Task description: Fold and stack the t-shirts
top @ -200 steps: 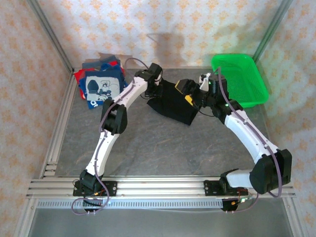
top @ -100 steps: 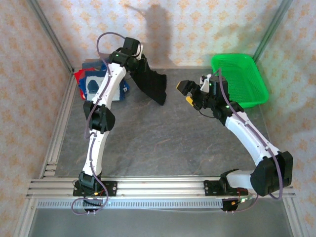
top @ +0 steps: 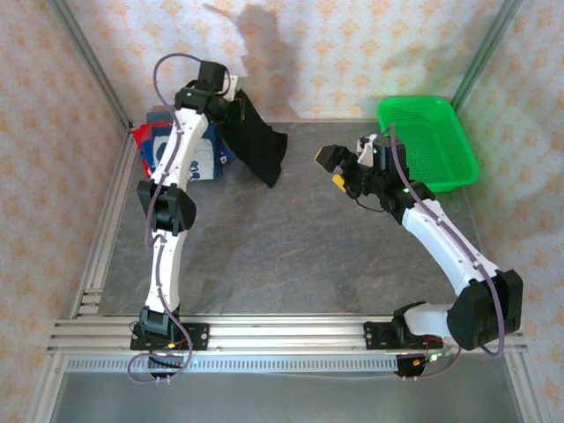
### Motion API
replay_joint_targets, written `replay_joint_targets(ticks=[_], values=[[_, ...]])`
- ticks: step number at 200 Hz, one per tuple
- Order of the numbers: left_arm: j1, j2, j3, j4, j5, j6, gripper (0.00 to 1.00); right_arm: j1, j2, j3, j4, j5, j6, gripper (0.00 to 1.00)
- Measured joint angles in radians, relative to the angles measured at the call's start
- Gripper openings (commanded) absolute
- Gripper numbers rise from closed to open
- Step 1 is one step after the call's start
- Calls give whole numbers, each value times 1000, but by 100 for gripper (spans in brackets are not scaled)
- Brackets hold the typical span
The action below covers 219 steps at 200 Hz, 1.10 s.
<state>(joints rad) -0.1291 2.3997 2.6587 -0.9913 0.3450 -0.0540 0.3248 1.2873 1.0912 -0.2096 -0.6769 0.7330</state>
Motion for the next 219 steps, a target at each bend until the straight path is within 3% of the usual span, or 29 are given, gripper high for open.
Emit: replay_joint_targets(ticks=[61, 152, 219], values=[[98, -31, 17, 27, 70, -1, 0, 0, 0, 0, -2, 0, 8, 99], [154, -158, 15, 30, 117, 0, 0, 0, 0, -10, 2, 7, 38, 99], [243, -185, -66, 14, 150, 47, 0, 0, 1, -11, 1, 7, 44, 99]])
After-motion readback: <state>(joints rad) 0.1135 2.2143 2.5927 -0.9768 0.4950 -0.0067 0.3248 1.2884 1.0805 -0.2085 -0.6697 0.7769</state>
